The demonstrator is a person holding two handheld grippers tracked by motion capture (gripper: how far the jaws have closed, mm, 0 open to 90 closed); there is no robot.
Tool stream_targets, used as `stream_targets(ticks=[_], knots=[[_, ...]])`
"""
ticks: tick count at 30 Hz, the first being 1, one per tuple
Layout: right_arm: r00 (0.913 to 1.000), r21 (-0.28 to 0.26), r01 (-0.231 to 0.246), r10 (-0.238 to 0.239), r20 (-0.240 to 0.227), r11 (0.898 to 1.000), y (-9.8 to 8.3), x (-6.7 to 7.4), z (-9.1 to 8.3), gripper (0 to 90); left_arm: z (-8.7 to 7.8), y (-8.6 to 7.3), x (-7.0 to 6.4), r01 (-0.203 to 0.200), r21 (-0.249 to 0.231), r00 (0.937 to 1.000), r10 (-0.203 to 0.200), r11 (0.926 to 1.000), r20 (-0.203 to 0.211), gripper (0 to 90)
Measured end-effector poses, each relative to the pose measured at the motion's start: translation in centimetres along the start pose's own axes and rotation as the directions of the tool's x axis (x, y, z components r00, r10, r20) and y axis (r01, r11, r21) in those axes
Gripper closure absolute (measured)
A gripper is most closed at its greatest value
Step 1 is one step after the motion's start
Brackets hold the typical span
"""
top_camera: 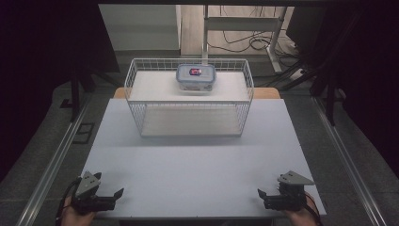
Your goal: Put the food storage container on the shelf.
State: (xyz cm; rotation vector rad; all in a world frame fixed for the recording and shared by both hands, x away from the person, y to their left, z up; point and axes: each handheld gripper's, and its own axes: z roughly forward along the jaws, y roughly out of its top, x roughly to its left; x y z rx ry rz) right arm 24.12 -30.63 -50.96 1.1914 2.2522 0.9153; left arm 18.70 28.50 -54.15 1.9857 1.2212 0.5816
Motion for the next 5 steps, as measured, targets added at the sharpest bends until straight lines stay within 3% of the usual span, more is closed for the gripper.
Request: stream_targets(ticks=[5], knots=[[1.0, 0.017, 0.004, -0.004, -0.002, 1.0, -0.05, -0.05, 0.26, 0.0, 0.47, -0.05, -0.14, -0.014, 0.038, 0.9999, 0.013, 0.9992, 0.006, 0.0]])
